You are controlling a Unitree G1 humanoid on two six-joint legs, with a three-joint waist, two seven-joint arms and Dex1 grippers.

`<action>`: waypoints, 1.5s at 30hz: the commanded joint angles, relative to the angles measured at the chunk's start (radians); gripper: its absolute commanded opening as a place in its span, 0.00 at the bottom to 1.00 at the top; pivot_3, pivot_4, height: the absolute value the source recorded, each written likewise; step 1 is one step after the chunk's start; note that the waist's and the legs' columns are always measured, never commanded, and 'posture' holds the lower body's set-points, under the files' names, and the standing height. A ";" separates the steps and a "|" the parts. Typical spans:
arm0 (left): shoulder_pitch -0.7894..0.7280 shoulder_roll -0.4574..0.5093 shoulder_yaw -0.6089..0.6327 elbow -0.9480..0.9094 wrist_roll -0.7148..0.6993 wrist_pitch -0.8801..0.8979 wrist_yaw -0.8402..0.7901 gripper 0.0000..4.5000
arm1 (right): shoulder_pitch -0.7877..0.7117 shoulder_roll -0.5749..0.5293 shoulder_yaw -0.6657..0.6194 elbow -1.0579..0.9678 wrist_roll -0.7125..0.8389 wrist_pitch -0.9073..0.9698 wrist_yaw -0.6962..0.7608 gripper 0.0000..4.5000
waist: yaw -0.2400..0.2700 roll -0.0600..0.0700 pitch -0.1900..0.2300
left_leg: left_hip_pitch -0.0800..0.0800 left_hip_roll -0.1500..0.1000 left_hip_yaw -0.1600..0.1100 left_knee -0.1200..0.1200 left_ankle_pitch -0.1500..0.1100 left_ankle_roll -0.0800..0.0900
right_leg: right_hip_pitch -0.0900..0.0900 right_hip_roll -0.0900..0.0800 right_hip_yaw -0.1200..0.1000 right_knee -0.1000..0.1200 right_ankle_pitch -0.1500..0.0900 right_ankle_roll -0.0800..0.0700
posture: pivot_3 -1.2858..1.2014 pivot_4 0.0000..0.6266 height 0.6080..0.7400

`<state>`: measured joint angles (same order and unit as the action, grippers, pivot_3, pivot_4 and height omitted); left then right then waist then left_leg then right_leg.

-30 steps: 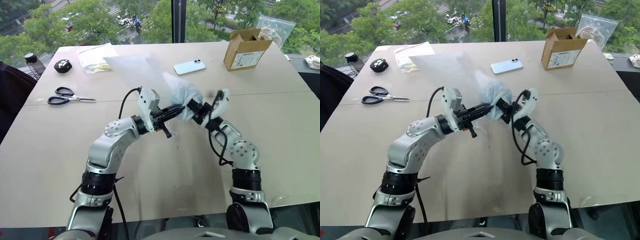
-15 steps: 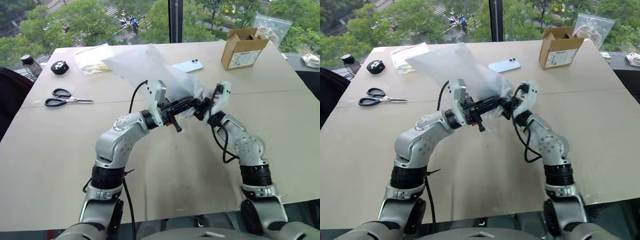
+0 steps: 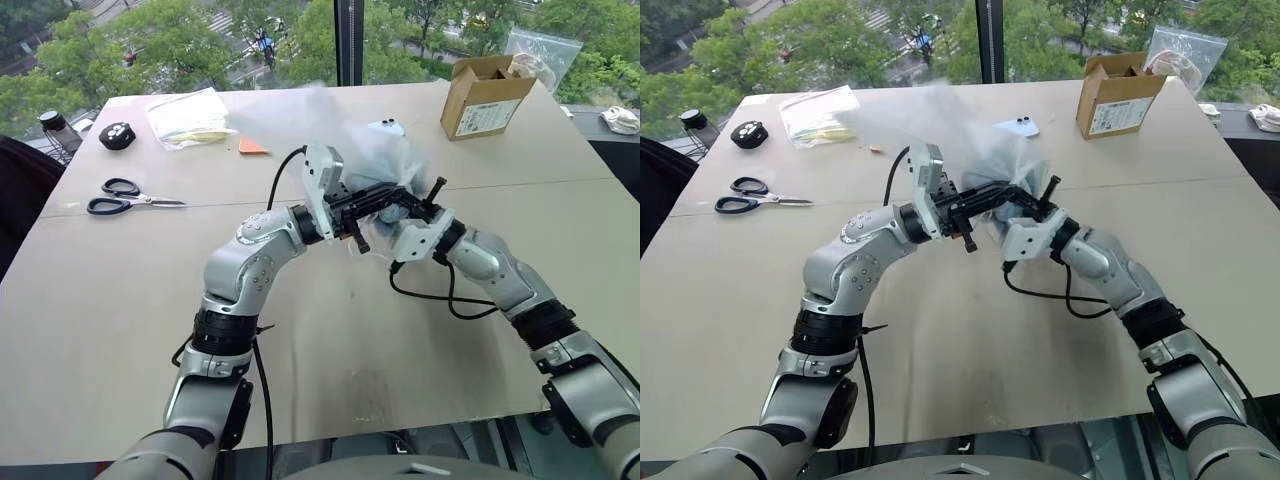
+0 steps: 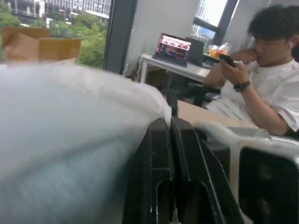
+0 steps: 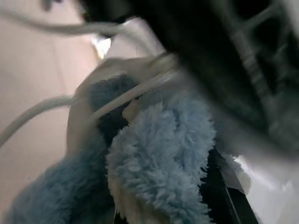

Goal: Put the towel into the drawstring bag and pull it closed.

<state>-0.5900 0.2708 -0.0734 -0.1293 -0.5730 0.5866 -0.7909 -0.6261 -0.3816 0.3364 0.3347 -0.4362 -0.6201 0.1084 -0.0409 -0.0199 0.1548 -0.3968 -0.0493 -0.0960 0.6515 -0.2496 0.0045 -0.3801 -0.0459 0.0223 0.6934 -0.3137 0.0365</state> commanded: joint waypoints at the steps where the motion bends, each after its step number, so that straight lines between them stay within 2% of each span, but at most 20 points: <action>1: 0.025 0.012 -0.022 -0.061 -0.018 0.013 -0.025 0.00 | 0.010 0.098 -0.117 -0.027 0.204 0.050 -0.027 0.01 | 0.000 0.000 0.000 | 0.000 0.000 0.000 0.000 0.000 0.000 | 0.000 0.000 0.000 0.000 0.000 0.000 | 0.52 0.24 1.00; 4: 0.031 0.019 -0.016 -0.066 -0.019 0.011 -0.024 0.00 | 0.071 0.219 -0.196 -0.127 0.573 0.253 0.115 0.01 | 0.001 0.000 0.000 | 0.000 0.000 -0.001 0.000 0.000 0.000 | 0.000 0.000 -0.001 0.000 0.000 0.000 | 0.52 0.24 1.00; 7: 0.025 0.024 0.001 -0.059 -0.023 0.009 -0.022 0.00 | 0.111 0.256 -0.221 -0.245 0.801 0.451 0.240 0.01 | 0.001 0.000 0.000 | 0.000 0.000 -0.001 0.000 0.000 0.000 | 0.001 -0.001 -0.001 0.000 0.000 0.000 | 0.52 0.24 1.00; 8: 0.023 0.024 0.007 -0.056 -0.026 0.008 -0.021 0.00 | 0.131 0.271 -0.231 -0.303 0.919 0.573 0.258 0.01 | 0.001 0.000 0.000 | 0.000 0.000 -0.001 0.000 0.000 0.000 | 0.001 -0.001 -0.001 0.000 0.000 0.000 | 0.52 0.24 1.00; 11: 0.019 0.023 0.021 -0.052 -0.036 0.012 -0.013 0.00 | 0.134 0.353 -0.344 -0.428 1.396 0.934 0.162 0.01 | -0.002 0.000 0.000 | 0.000 0.000 -0.003 0.000 0.000 0.000 | 0.001 -0.001 -0.001 0.000 0.000 0.000 | 0.52 0.24 1.00; 13: 0.018 0.021 0.021 -0.056 -0.040 0.016 -0.010 0.00 | 0.118 0.367 -0.391 -0.443 1.506 1.044 0.107 0.01 | -0.002 0.000 0.000 | 0.000 0.001 -0.003 -0.001 0.000 0.000 | 0.000 0.000 -0.001 0.001 0.000 -0.001 | 0.52 0.24 1.00; 14: 0.017 0.018 0.024 -0.058 -0.044 0.019 -0.007 0.00 | 0.113 0.367 -0.405 -0.450 1.557 1.103 0.076 0.16 | -0.001 0.000 0.000 | 0.000 0.001 -0.003 -0.001 0.000 0.001 | 0.000 0.000 -0.001 0.001 0.000 -0.001 | 0.52 0.24 1.00; 16: 0.011 0.011 0.031 -0.057 -0.051 0.022 0.001 0.00 | 0.107 0.372 -0.422 -0.462 1.570 1.143 0.040 0.26 | 0.001 0.000 0.000 | 0.000 0.000 -0.003 -0.001 0.000 0.001 | 0.000 -0.001 -0.001 0.001 0.000 0.000 | 0.52 0.24 1.00; 18: 0.004 0.002 0.041 -0.051 -0.057 0.023 0.013 0.00 | 0.119 0.367 -0.428 -0.458 1.573 1.193 0.000 0.47 | 0.002 0.000 0.000 | 0.000 -0.001 -0.003 -0.001 0.000 0.001 | 0.000 -0.001 -0.001 0.000 0.000 0.000 | 0.52 0.24 1.00; 19: -0.001 -0.007 0.051 -0.046 -0.064 0.025 0.026 0.00 | 0.133 0.345 -0.413 -0.457 1.550 1.229 -0.007 0.60 | 0.002 0.000 0.000 | 0.000 -0.001 -0.003 -0.001 0.000 0.001 | 0.000 -0.001 -0.002 0.000 0.000 0.000 | 0.52 0.24 1.00; 22: -0.019 -0.036 0.094 -0.031 -0.091 0.034 0.072 0.00 | 0.166 0.260 -0.354 -0.459 1.432 1.291 0.004 0.86 | 0.004 0.000 0.000 | 0.000 -0.001 -0.003 -0.001 -0.001 0.001 | 0.000 -0.001 -0.002 0.000 0.000 0.000 | 0.52 0.24 1.00; 23: -0.026 -0.044 0.110 -0.021 -0.094 0.030 0.089 0.00 | 0.177 0.222 -0.332 -0.470 1.398 1.305 0.030 0.98 | 0.003 0.000 0.000 | 0.000 -0.001 -0.003 0.000 -0.001 0.001 | 0.000 -0.001 -0.002 0.000 0.000 0.000 | 0.52 0.24 1.00; 25: -0.048 -0.057 0.147 0.022 -0.073 0.002 0.139 0.00 | 0.213 0.125 -0.281 -0.508 1.322 1.306 0.129 0.99 | 0.002 0.000 0.000 | 0.000 -0.001 -0.003 0.000 -0.001 0.002 | 0.000 -0.001 -0.002 0.000 0.000 0.000 | 0.52 0.24 1.00; 28: -0.085 -0.056 0.184 0.121 -0.009 -0.065 0.204 0.00 | 0.286 -0.036 -0.186 -0.581 1.164 1.192 0.354 0.99 | 0.002 0.000 0.000 | -0.001 -0.001 -0.002 0.000 -0.003 0.005 | 0.000 0.000 -0.002 0.000 0.000 0.000 | 0.52 0.24 1.00; 30: -0.092 -0.050 0.189 0.158 0.007 -0.084 0.213 0.00 | 0.321 -0.075 -0.189 -0.613 1.132 1.124 0.440 0.99 | 0.000 0.000 0.000 | -0.001 -0.002 -0.002 0.000 -0.003 0.005 | 0.000 0.000 -0.003 0.000 0.000 0.000 | 0.52 0.24 1.00; 34: -0.087 -0.045 0.197 0.182 0.013 -0.099 0.213 0.00 | 0.350 -0.035 -0.315 -0.651 1.199 1.058 0.481 0.99 | 0.001 0.000 0.000 | -0.001 0.000 -0.002 0.000 -0.003 0.005 | 0.000 0.000 -0.002 0.000 0.000 0.000 | 0.52 0.24 1.00; 38: -0.079 -0.053 0.204 0.168 0.002 -0.087 0.220 0.00 | 0.364 -0.025 -0.386 -0.590 1.112 0.986 0.446 0.99 | 0.010 -0.001 0.000 | -0.001 -0.001 -0.003 0.001 -0.003 0.005 | 0.001 -0.001 -0.003 -0.001 0.000 0.000 | 0.52 0.24 1.00; 42: -0.063 -0.055 0.202 0.149 -0.007 -0.073 0.220 0.00 | 0.358 -0.056 -0.320 -0.473 0.900 0.923 0.419 0.99 | 0.017 -0.001 0.000 | -0.001 -0.001 -0.003 0.001 -0.001 0.001 | 0.001 -0.001 -0.003 0.000 0.000 0.000 | 0.52 0.24 1.00; 45: -0.053 -0.053 0.195 0.136 -0.009 -0.065 0.215 0.00 | 0.319 0.013 -0.341 -0.434 0.908 0.933 0.385 0.99 | 0.013 -0.001 0.000 | -0.001 -0.001 -0.003 0.000 -0.001 0.001 | 0.000 -0.001 -0.002 0.000 0.000 0.000 | 0.52 0.24 1.00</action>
<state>-0.6416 0.2170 0.1182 0.0561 -0.5637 0.5207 -0.5680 -0.2680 -0.3954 0.0109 -0.0827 0.4688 0.3366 0.5118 -0.0278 -0.0207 0.1548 -0.3974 -0.0500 -0.0986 0.6518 -0.2503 0.0057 -0.3800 -0.0466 0.0202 0.6937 -0.3136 0.0366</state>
